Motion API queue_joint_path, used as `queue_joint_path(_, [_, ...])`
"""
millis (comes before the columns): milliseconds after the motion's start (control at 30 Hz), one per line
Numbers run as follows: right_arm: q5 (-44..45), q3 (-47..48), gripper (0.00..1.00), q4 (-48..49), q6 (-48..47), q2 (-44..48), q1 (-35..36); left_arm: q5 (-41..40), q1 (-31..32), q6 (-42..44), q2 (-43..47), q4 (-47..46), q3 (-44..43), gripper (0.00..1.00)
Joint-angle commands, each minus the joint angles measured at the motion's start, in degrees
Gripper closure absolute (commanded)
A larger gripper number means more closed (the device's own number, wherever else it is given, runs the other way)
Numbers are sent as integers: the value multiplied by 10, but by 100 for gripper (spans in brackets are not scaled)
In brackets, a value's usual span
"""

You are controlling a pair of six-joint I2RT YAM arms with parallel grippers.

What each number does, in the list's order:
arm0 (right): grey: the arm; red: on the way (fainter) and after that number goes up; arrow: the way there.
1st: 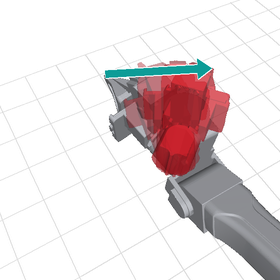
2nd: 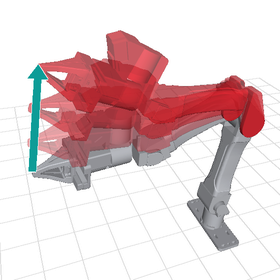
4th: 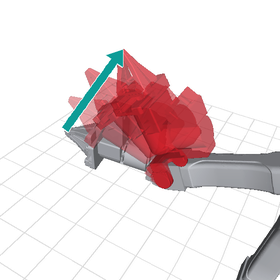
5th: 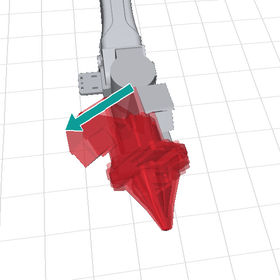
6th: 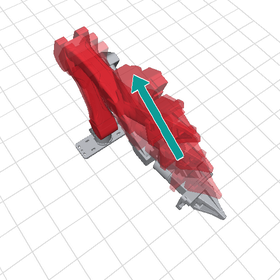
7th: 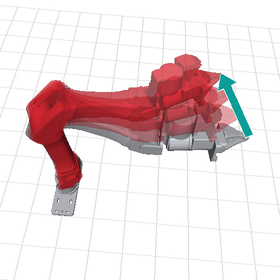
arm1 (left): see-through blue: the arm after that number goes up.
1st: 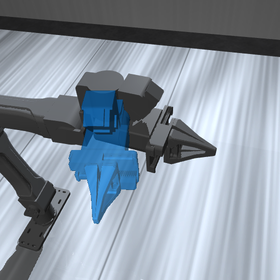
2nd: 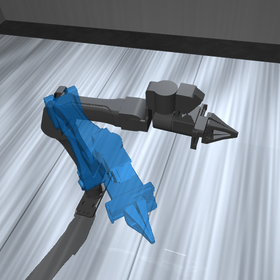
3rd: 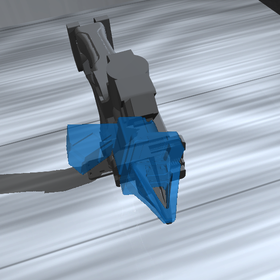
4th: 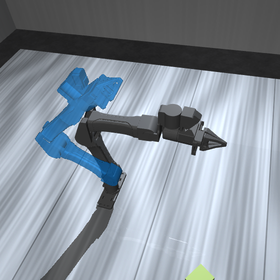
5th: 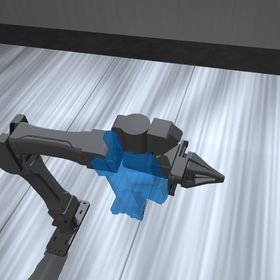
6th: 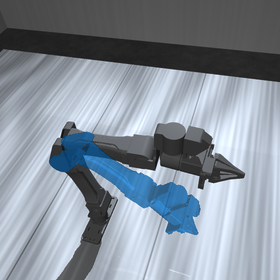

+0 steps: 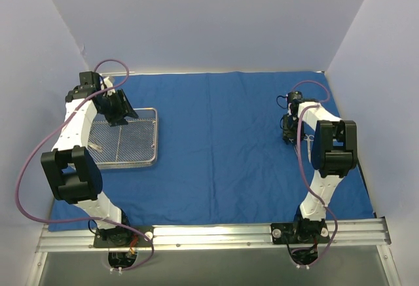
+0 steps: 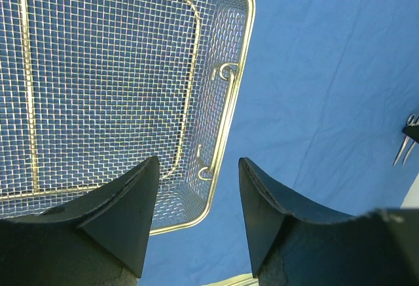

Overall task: Open and lay out the surgical kit
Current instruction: Adjust the medical item in the surgical kit.

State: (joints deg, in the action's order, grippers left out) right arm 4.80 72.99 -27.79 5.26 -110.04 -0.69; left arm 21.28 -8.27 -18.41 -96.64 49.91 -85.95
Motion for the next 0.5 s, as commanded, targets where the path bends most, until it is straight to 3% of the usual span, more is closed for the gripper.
queue_joint_path(0, [-14, 0, 71, -14, 6, -14, 1, 17, -4, 2, 13, -5, 1, 39])
queue_joint_path(367, [-29, 28, 75, -17, 48, -30, -6, 18, -7, 3, 15, -6, 6, 39])
queue_joint_path(467, [-35, 36, 71, -18, 53, -26, -6, 18, -8, 2, 15, -5, 6, 39])
